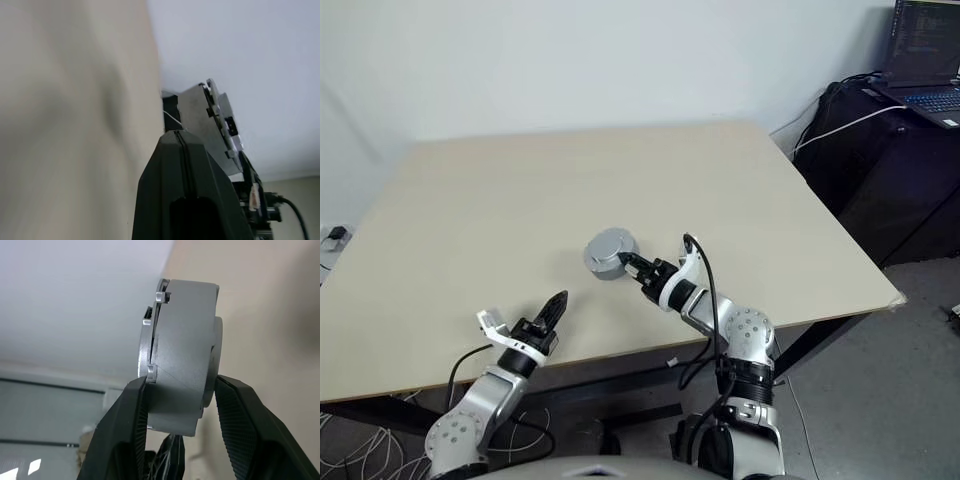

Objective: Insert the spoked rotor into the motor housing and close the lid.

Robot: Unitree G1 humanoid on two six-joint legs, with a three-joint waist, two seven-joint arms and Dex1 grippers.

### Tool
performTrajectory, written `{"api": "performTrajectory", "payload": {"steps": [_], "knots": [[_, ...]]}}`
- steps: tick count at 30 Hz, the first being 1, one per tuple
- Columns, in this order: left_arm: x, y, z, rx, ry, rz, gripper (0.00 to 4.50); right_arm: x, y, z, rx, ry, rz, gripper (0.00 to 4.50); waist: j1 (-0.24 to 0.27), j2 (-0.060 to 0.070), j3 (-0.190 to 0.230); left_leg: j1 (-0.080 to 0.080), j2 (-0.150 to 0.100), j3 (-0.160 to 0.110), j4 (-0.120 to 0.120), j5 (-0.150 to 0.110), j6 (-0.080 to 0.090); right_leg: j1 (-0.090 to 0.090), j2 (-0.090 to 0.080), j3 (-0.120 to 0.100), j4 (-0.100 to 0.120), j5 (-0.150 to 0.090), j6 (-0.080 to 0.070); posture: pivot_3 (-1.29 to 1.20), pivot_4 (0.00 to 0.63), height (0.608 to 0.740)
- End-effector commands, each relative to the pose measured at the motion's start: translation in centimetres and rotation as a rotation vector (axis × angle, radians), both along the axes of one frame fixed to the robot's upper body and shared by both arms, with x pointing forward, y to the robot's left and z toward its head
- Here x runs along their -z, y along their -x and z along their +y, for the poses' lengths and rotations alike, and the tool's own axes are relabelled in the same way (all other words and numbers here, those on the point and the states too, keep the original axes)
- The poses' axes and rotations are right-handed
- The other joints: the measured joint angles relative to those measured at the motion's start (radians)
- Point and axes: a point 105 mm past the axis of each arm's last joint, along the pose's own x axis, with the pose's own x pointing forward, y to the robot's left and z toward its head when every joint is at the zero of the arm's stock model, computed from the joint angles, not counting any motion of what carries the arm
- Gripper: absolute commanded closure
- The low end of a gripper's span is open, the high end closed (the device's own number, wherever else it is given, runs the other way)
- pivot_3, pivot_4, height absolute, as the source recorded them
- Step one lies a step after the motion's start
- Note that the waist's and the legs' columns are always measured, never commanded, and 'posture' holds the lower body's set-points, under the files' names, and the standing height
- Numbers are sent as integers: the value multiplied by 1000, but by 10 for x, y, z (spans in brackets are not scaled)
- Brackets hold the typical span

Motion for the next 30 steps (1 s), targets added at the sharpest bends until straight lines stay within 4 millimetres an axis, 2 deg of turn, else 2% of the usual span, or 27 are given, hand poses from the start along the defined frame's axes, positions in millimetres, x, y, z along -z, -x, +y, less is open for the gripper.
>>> {"api": "performTrajectory", "payload": {"steps": [1, 11, 12, 30], "knots": [[-10, 3, -22, 26, 147, -48, 3571, -18, 23, 39, -82, -165, -21, 2753, 0, 0, 0, 0, 0, 0, 0, 0, 0, 0, 0, 0, 0, 0, 0, 0, 0, 740], [-21, 13, -25, 59, 310, -115, 255, -15, 32, 45, -149, -144, -3, 2753, -2, 0, 0, 1, 0, 0, 0, 0, 0, 1, 0, 0, 0, 0, 0, 0, 0, 740], [-21, 13, -25, 58, 313, -121, 34, -14, 32, 45, -150, -138, -1, 2753, -2, 0, 0, 1, 0, 0, 0, 0, 0, 1, 0, 0, 0, 0, 0, 0, 0, 740], [-9, 7, -24, 24, 338, -81, 34, -19, 42, 50, -209, -144, -2, 2753, -4, 0, 0, 1, 0, 0, 0, 0, 0, 1, 1, 0, 0, 0, 0, 0, 0, 740]]}}
